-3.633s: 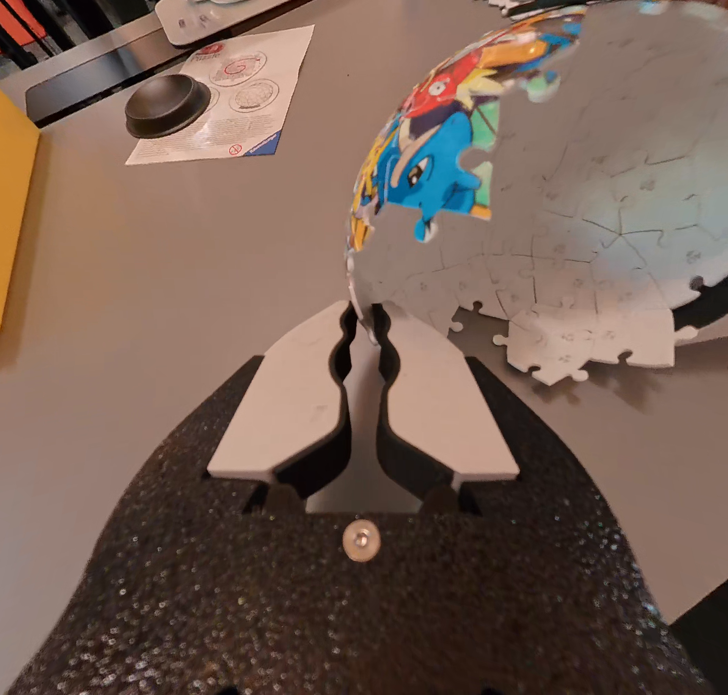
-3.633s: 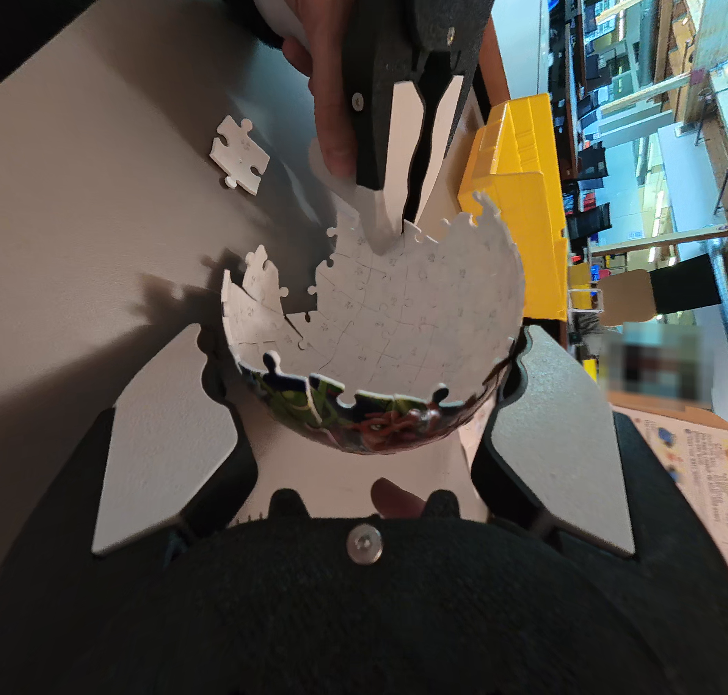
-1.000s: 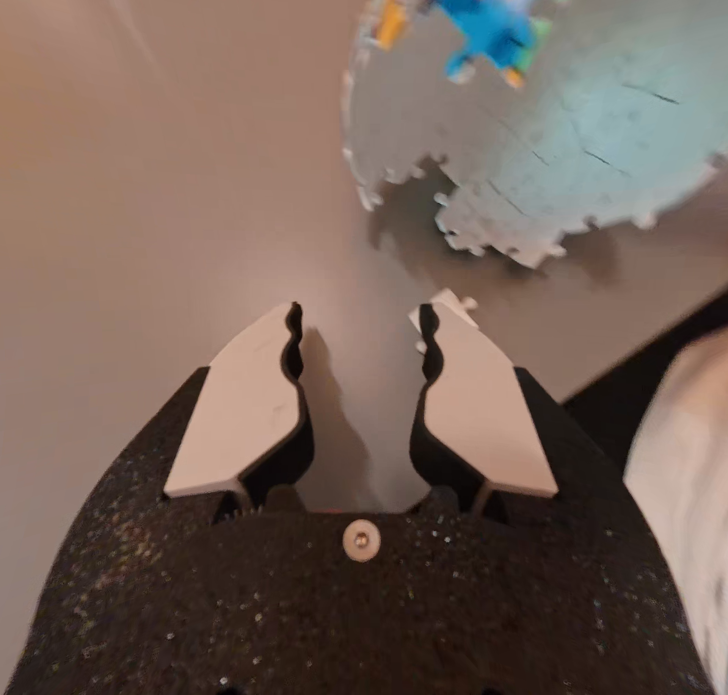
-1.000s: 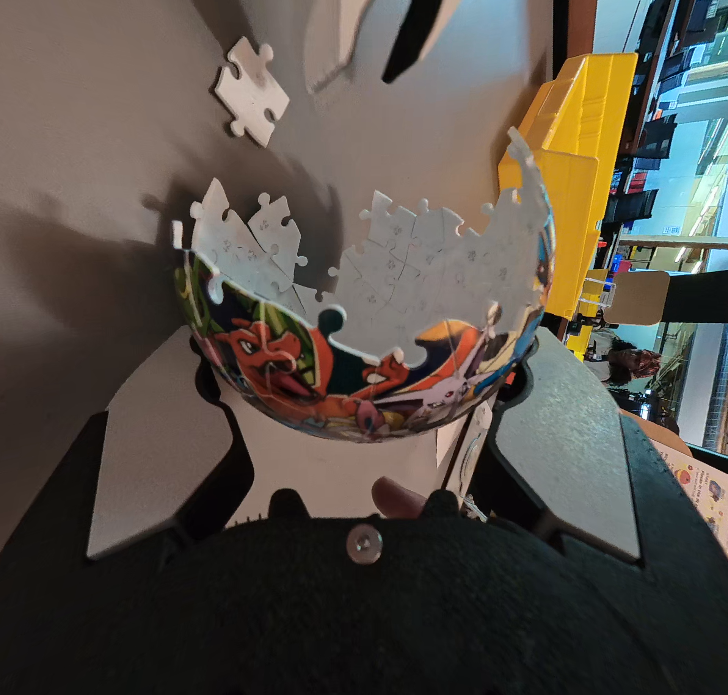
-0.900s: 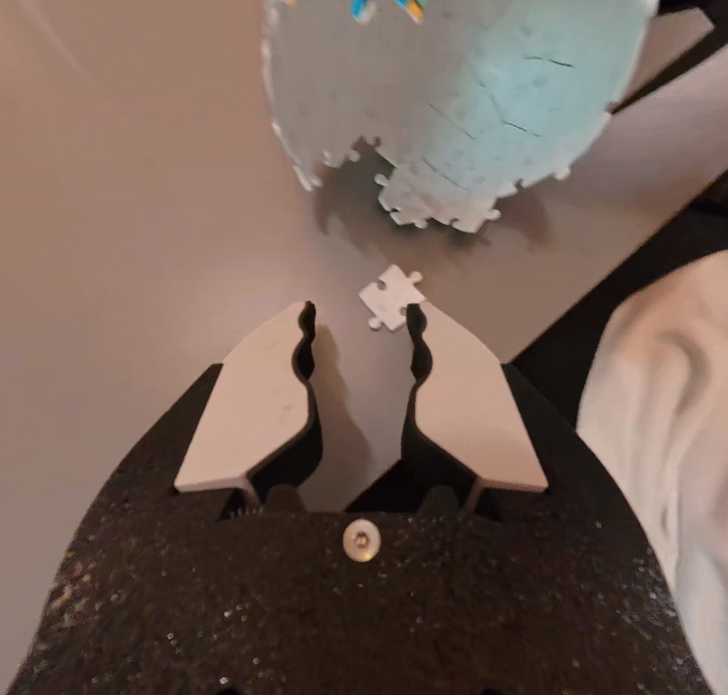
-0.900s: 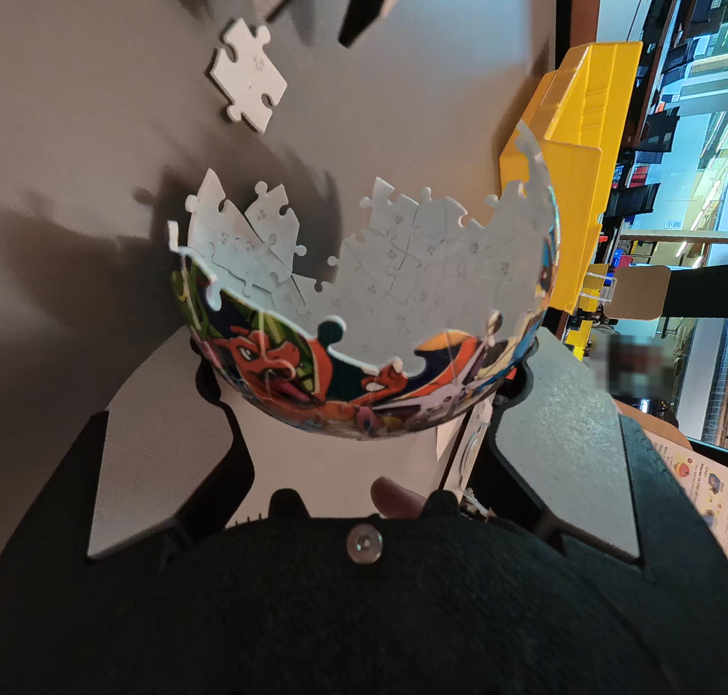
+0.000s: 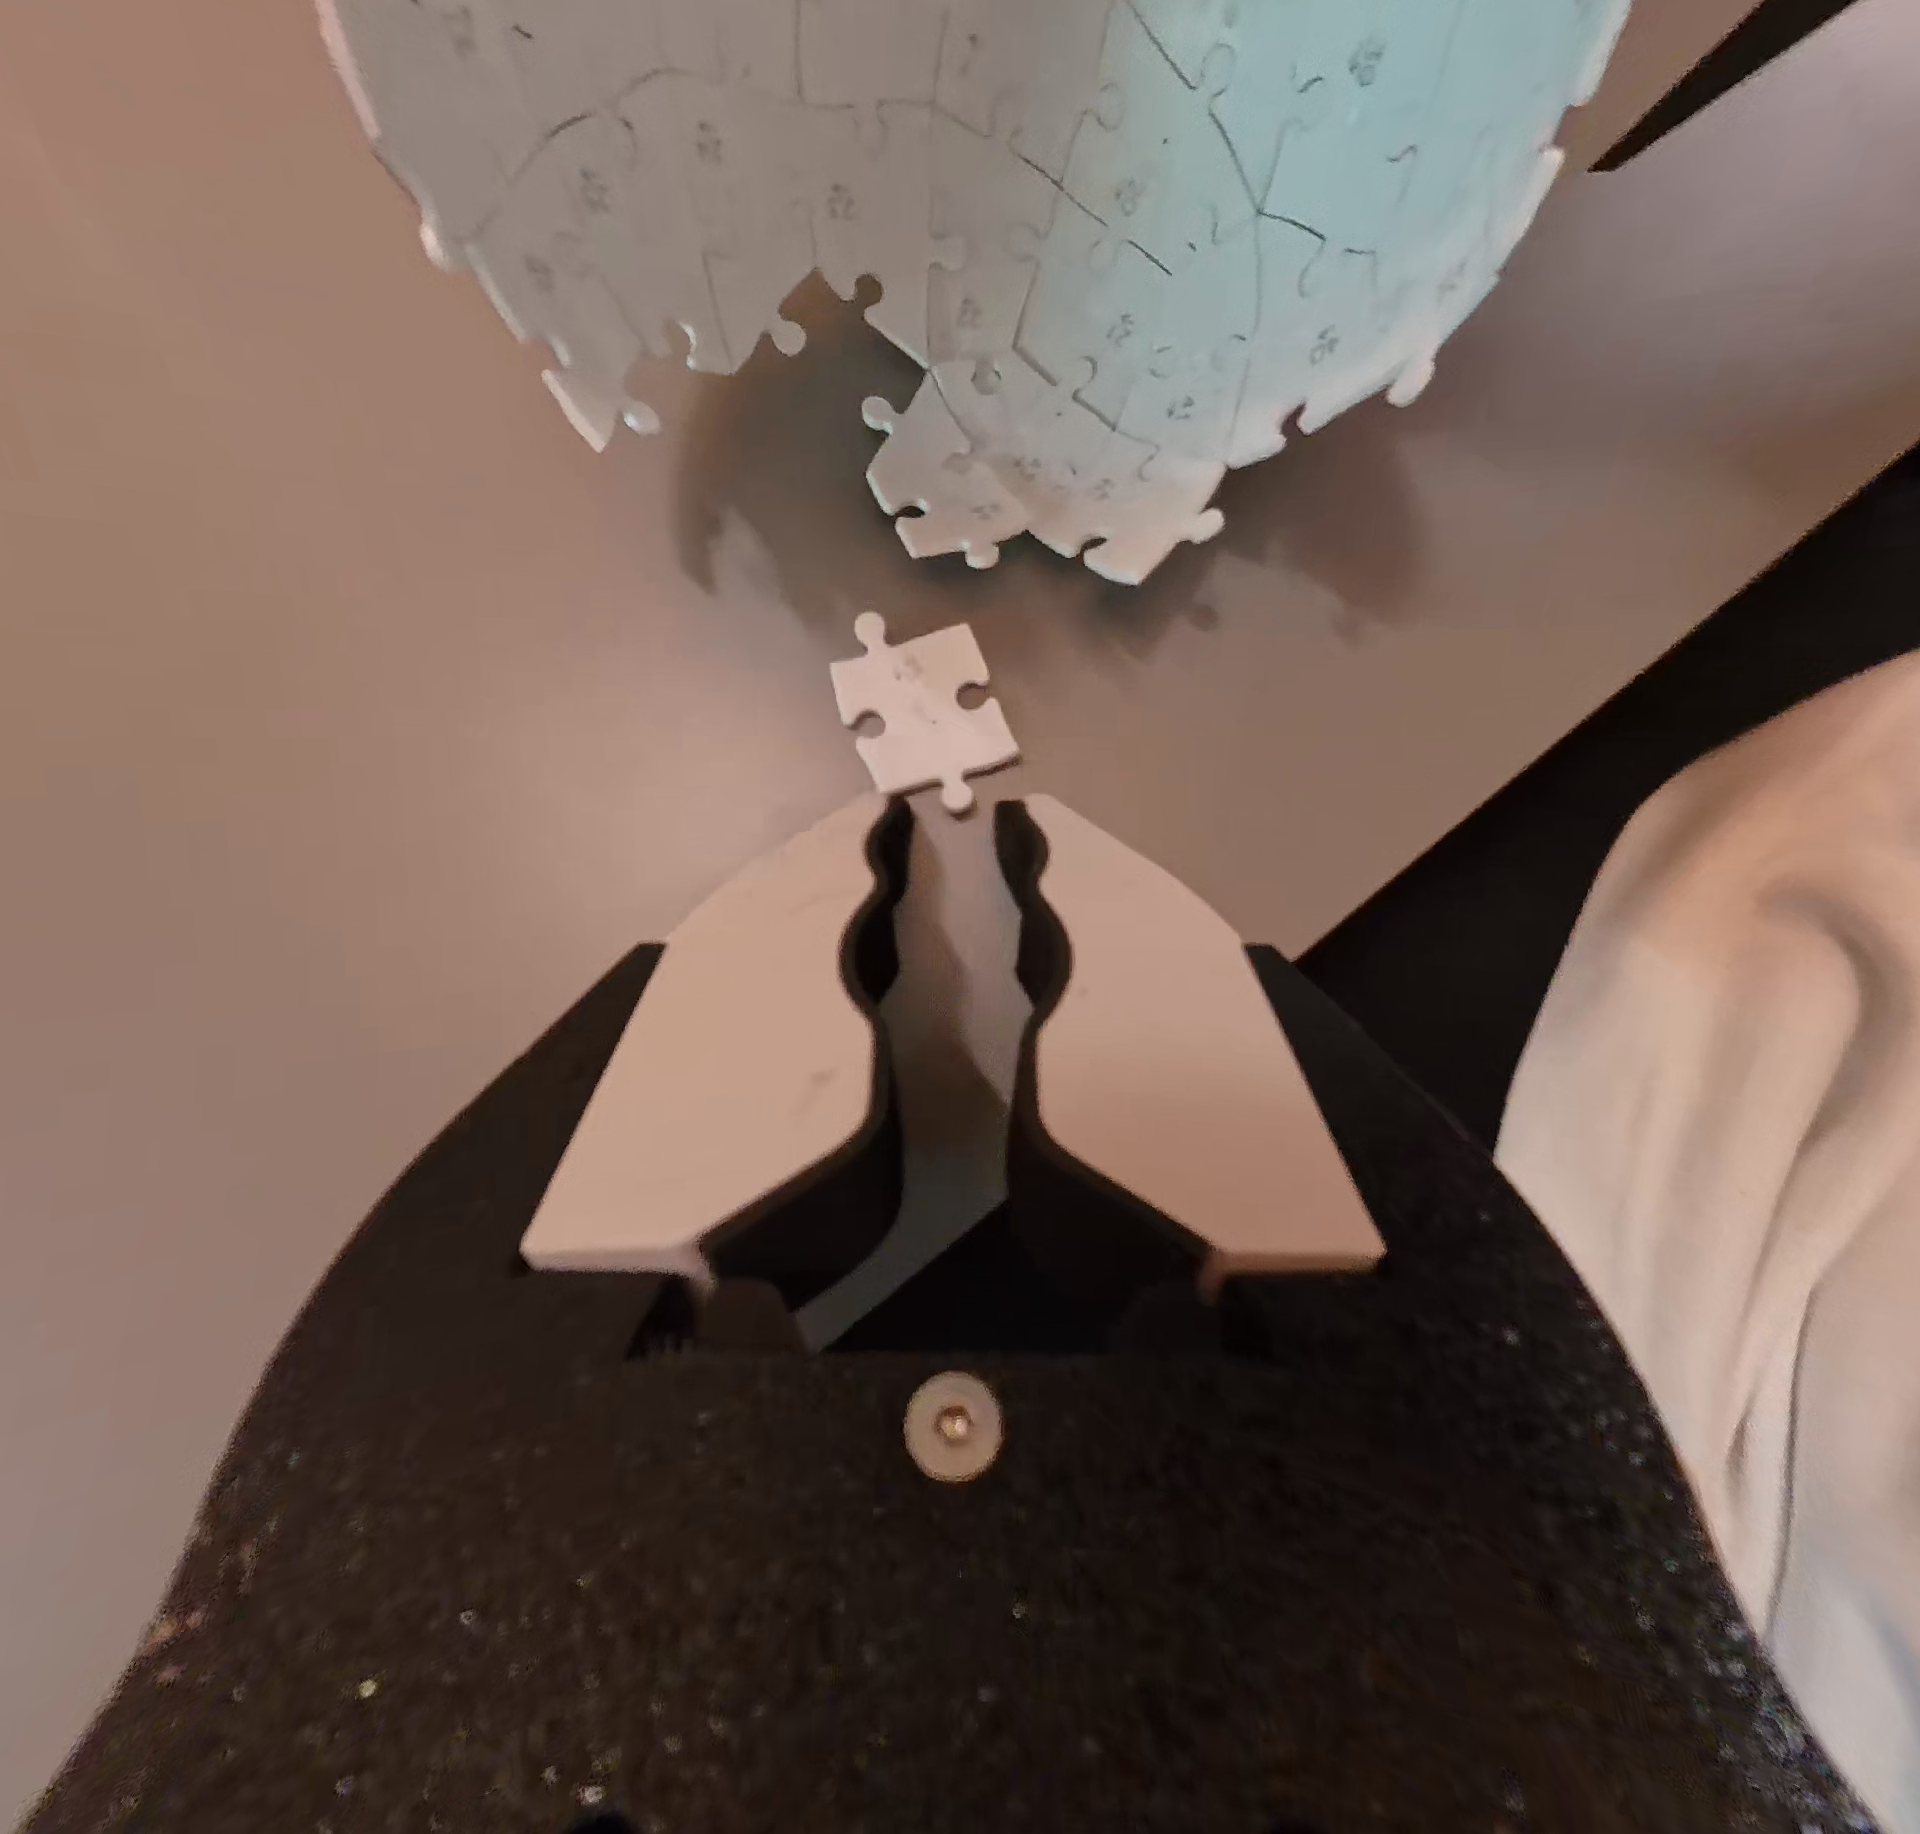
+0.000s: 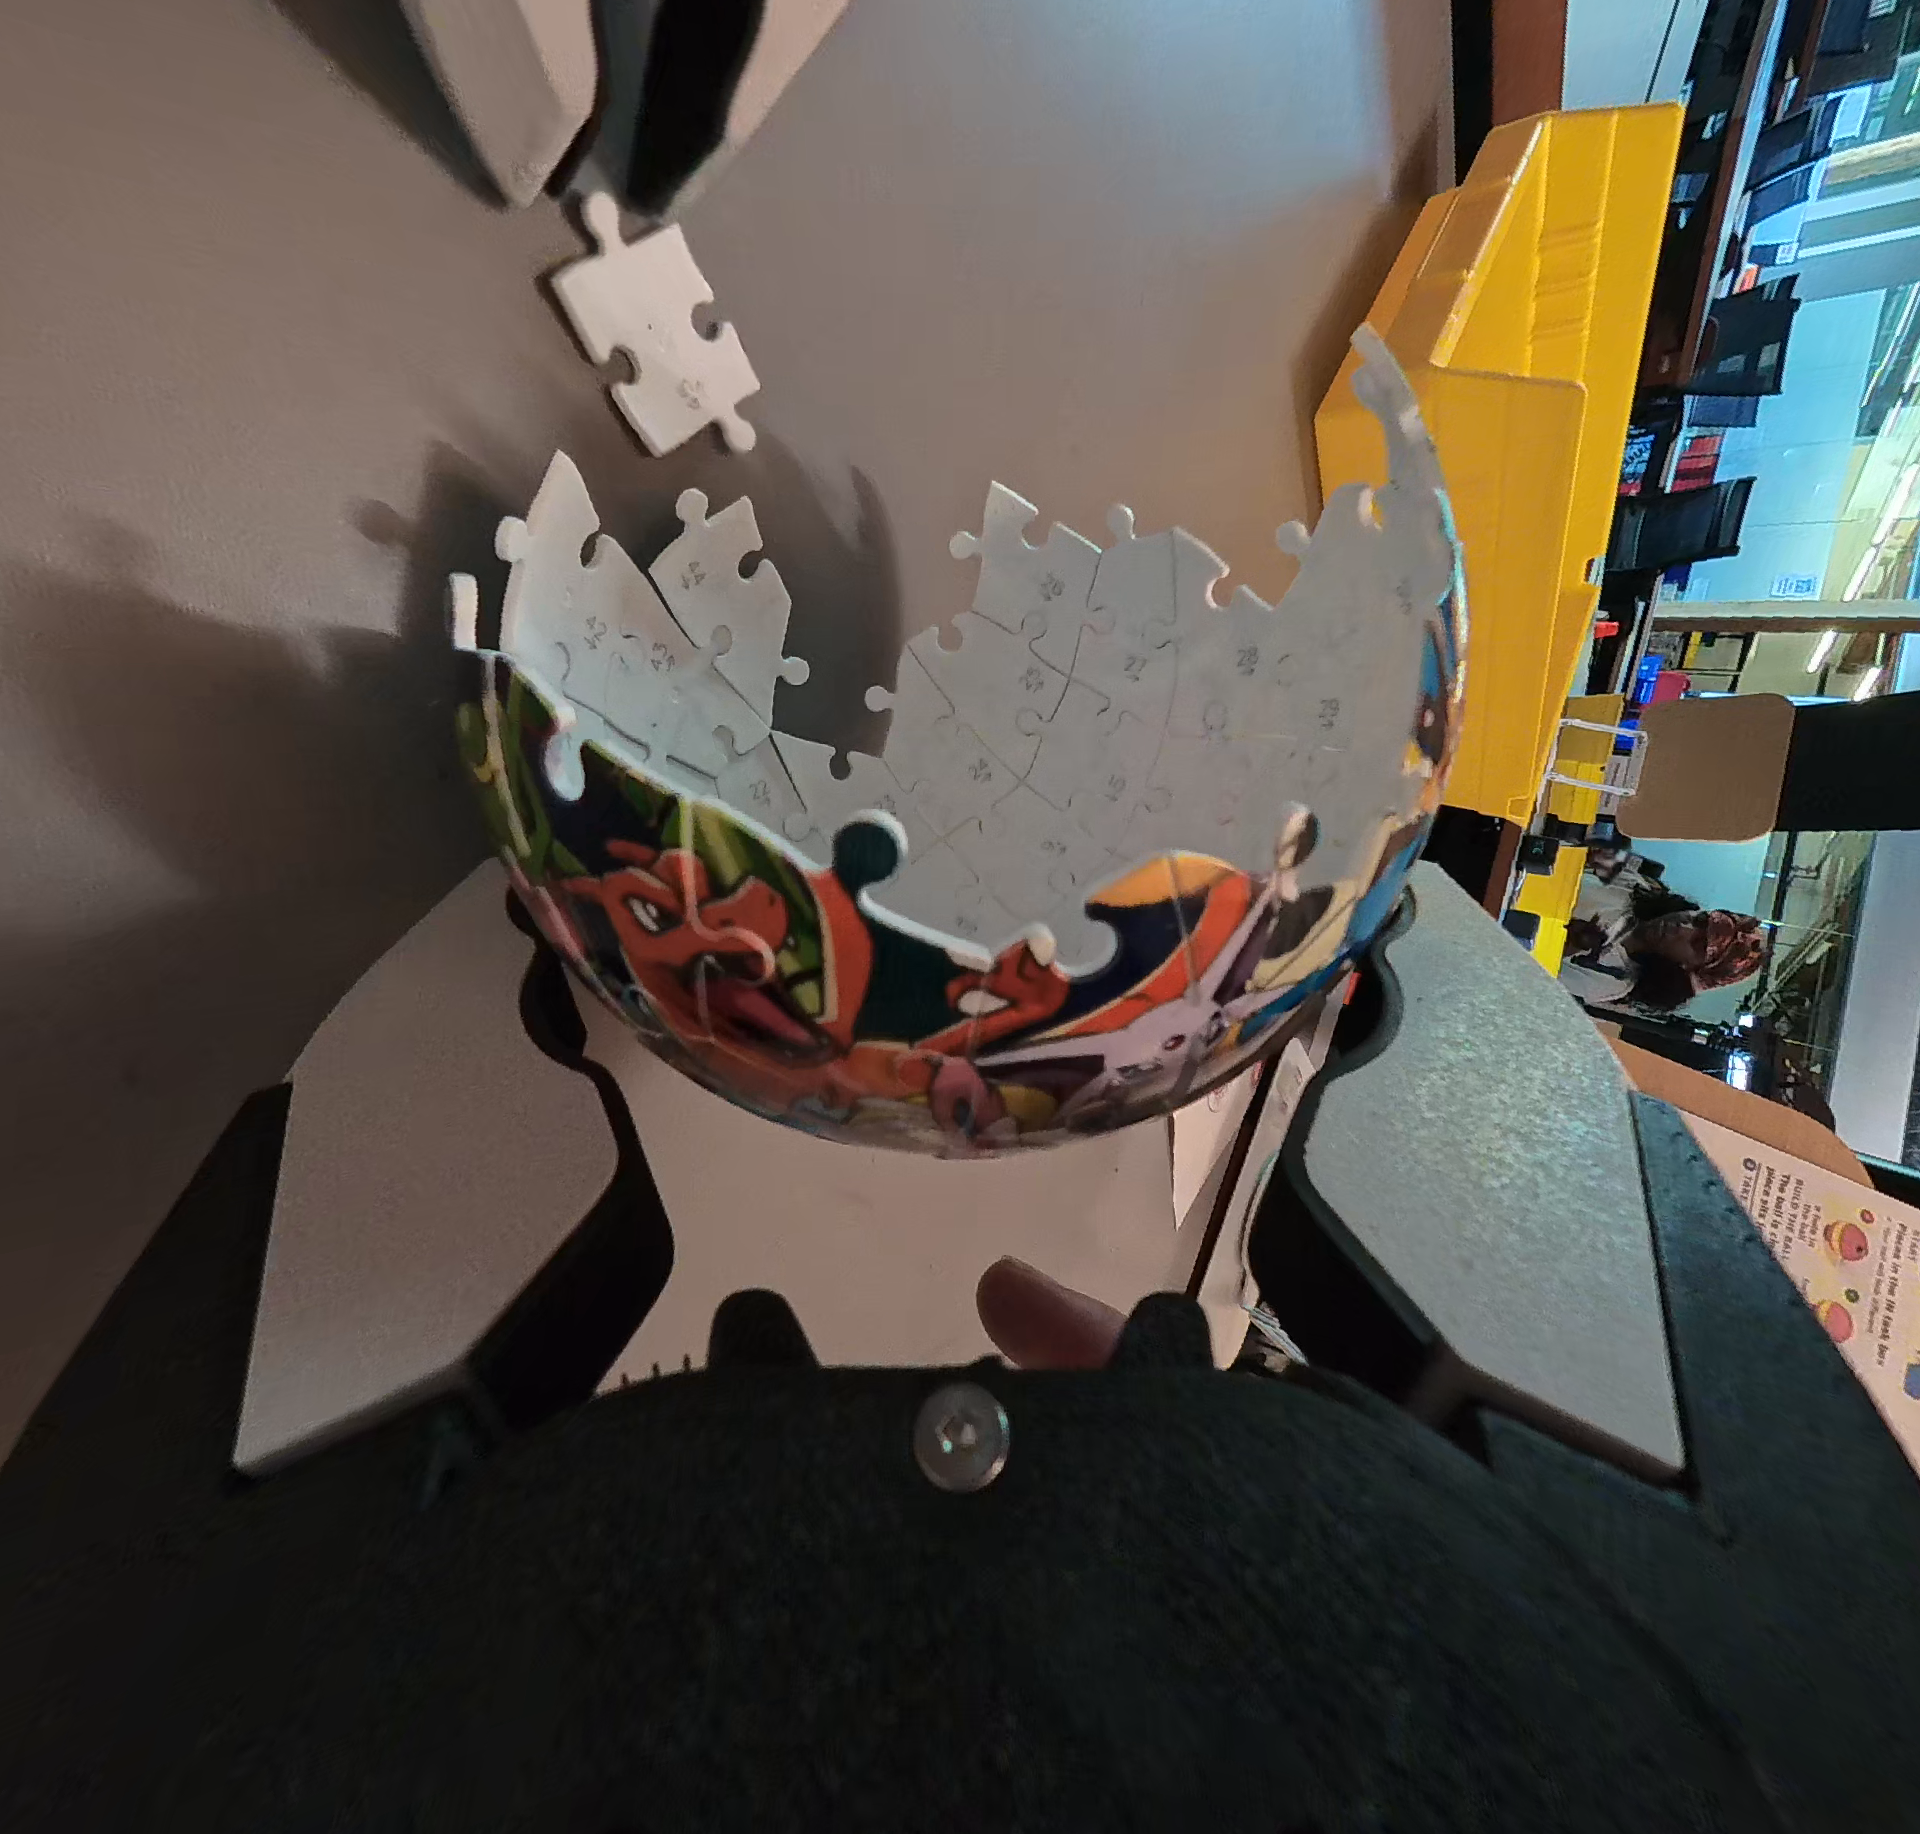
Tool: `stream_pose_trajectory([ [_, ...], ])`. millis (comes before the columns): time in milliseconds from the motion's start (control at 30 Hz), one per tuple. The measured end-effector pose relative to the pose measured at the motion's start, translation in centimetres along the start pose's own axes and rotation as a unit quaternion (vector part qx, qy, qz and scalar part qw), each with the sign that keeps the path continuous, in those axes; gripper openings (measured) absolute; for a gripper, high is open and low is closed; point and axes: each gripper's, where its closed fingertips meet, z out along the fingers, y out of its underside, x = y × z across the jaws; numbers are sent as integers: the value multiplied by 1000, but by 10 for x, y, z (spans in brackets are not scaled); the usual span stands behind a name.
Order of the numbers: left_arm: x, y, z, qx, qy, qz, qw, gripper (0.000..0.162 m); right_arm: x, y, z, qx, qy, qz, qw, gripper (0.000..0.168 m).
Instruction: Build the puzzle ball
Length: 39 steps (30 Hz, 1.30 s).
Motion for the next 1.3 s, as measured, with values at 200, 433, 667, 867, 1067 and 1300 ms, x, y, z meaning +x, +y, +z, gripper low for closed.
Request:
stream_pose_trajectory([
  [200,-6,-5,4,1,-26,-28,999,30,0,1,0,-1,1,0,1000,142],
  [433,-8,-8,7,-3,-33,-24,999,26,0,2,0,-2,1,1,1000,142],
  [667,-19,-5,4,-4,-45,-46,998,16,0,3,0,-2,2,1,1000,142],
  [867,-20,-5,4,-2,-44,-40,998,16,0,1,0,1,2,2,1000,143],
  [1067,-25,-8,-2,11,-59,-32,998,16,0,1,0,3,2,4,1000,143],
  [1300,-20,-35,-7,82,-70,-54,993,16,1,-8,2,17,4,1,1000,142],
])
